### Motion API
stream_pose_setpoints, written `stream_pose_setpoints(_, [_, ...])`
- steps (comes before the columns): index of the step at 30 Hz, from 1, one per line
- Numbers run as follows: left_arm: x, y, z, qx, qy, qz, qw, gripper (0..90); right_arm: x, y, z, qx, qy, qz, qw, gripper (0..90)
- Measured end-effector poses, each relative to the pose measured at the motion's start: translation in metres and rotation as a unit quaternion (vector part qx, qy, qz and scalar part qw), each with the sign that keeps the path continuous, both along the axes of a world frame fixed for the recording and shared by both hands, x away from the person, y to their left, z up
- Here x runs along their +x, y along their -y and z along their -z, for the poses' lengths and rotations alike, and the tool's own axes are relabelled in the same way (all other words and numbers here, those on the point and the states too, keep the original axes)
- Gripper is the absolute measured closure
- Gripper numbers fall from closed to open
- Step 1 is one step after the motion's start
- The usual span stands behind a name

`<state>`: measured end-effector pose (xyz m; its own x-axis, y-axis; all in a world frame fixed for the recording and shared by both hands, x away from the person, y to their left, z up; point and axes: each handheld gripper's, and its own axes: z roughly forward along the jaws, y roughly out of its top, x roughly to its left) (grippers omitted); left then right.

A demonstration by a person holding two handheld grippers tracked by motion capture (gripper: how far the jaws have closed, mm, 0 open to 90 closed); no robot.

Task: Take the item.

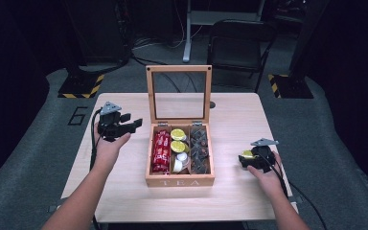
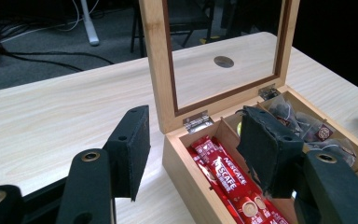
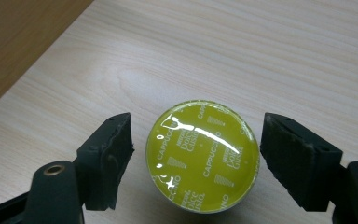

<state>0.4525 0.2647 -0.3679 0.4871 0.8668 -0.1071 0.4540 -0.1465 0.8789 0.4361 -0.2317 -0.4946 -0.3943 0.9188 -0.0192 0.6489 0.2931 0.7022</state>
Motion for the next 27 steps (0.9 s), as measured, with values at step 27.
stream_pose_setpoints(27, [0.002,-0.003,-0.002,-0.004,0.001,-0.001,1.0000,43.2,0.024,-0.060,-0.080,-0.018,0.037,-0.079,0.9960,30.8])
